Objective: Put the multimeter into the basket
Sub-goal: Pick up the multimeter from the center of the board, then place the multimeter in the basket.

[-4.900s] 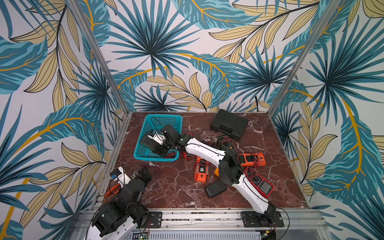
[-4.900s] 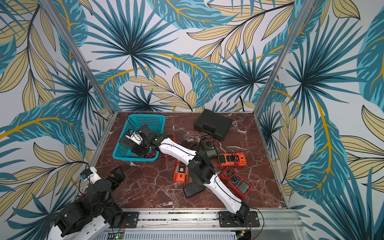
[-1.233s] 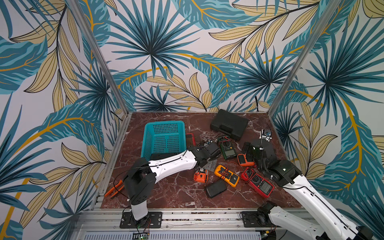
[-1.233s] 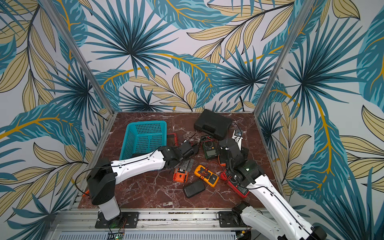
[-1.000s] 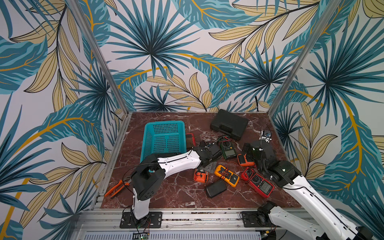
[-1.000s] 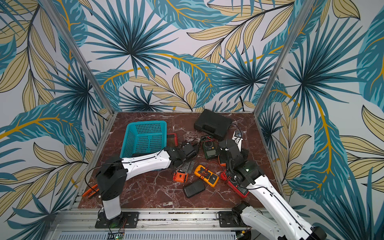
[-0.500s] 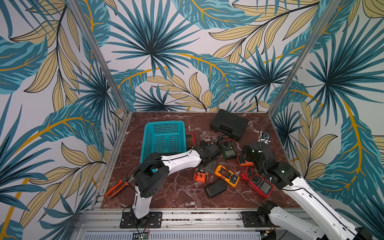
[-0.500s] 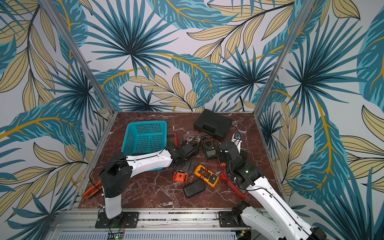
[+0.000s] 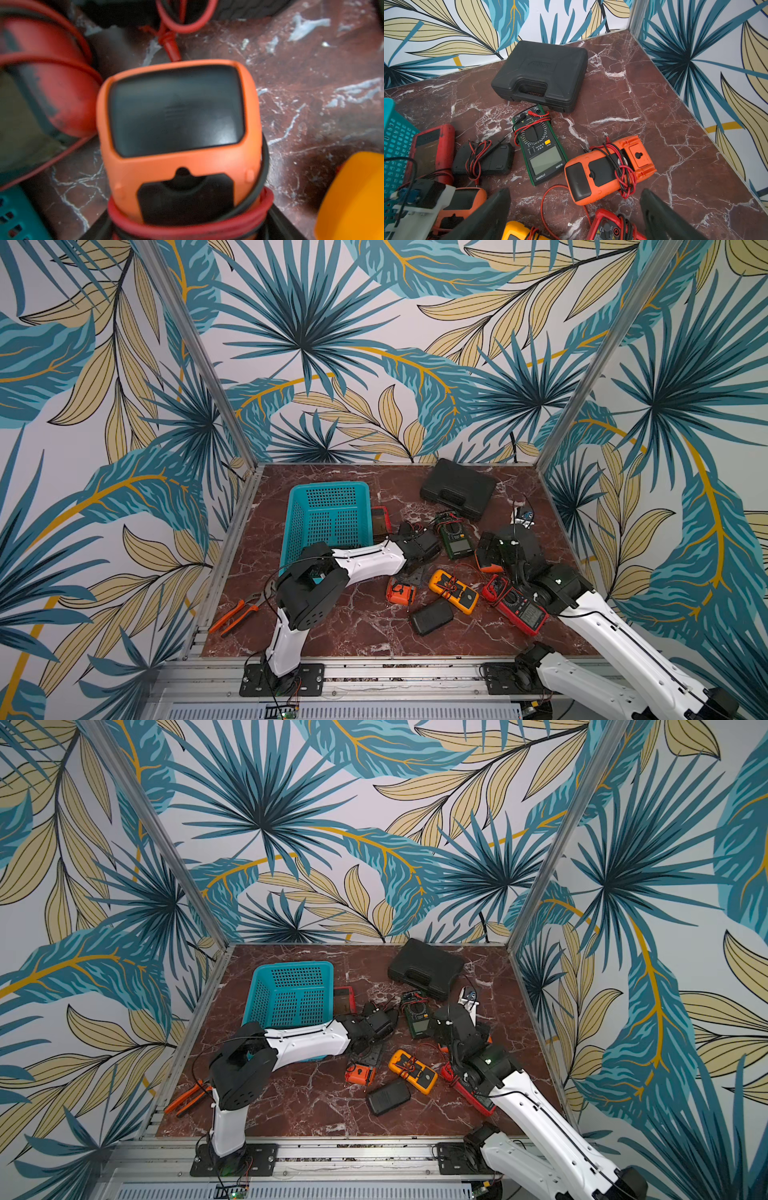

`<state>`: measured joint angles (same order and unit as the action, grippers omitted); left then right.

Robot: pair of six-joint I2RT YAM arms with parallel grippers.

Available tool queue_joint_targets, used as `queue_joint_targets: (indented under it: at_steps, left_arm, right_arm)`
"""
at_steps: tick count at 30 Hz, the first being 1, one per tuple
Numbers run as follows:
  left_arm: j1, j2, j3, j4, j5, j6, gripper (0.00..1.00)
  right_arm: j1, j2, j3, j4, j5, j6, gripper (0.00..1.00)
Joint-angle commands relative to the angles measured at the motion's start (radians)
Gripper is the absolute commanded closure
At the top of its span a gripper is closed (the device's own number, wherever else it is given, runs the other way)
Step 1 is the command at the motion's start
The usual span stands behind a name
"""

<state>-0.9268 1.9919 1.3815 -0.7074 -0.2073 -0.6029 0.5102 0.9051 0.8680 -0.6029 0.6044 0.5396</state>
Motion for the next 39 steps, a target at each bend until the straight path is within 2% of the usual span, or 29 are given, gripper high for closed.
queue_joint_targets:
  at_steps: [1,3,6,15,19,21,24,25,29,31,35,39]
  left_arm:
    - [-0.005,0.031,0.0,0.006,0.006,0.027,0.64]
    - [-0.013,0.011,0.018,-0.009,-0.017,0.049,0.82]
    - [-0.031,-0.029,0.041,-0.026,-0.039,0.096,0.99]
    - [-0.063,-0.219,0.097,-0.04,0.014,0.289,1.0]
    - [-0.065,-0.304,0.131,-0.067,0.033,0.361,1.0]
    - [-0.063,-0.342,0.144,-0.071,0.014,0.414,1.0]
    - [-0.047,-0.391,0.17,-0.097,-0.081,0.515,1.0]
    - [-0.026,-0.409,0.177,-0.105,-0.087,0.546,1.0]
    - [0.13,-0.493,0.178,-0.094,0.006,0.625,1.0]
    - [0.19,-0.531,0.166,-0.065,0.0,0.691,1.0]
    - [0.301,-0.616,0.075,0.073,0.011,0.916,1.0]
    - [0.438,-0.618,0.063,0.079,0.122,1.097,1.0]
  right_arm:
    - [-0.001,-0.014,-0.017,0.018,0.003,0.005,0.0]
    - [-0.002,-0.026,-0.018,0.018,0.01,0.006,0.01]
    - [-0.002,-0.045,-0.021,0.02,0.012,0.009,0.01]
    - [-0.001,-0.078,-0.007,0.024,0.024,-0.017,0.01]
    - [-0.002,-0.076,0.04,-0.007,0.074,-0.029,0.01]
    - [-0.002,-0.078,0.062,-0.02,0.097,-0.039,0.0]
    - [-0.002,-0.089,0.085,-0.033,0.102,-0.05,0.01]
    - [-0.001,-0.095,0.09,-0.037,0.096,-0.052,0.01]
    - [-0.001,-0.118,0.084,-0.043,0.083,-0.057,0.0]
    - [-0.002,-0.128,0.074,-0.041,0.085,-0.056,0.0]
    - [-0.002,-0.149,0.059,-0.038,0.081,-0.058,0.01]
    - [-0.002,-0.169,0.054,-0.035,0.07,-0.054,0.0]
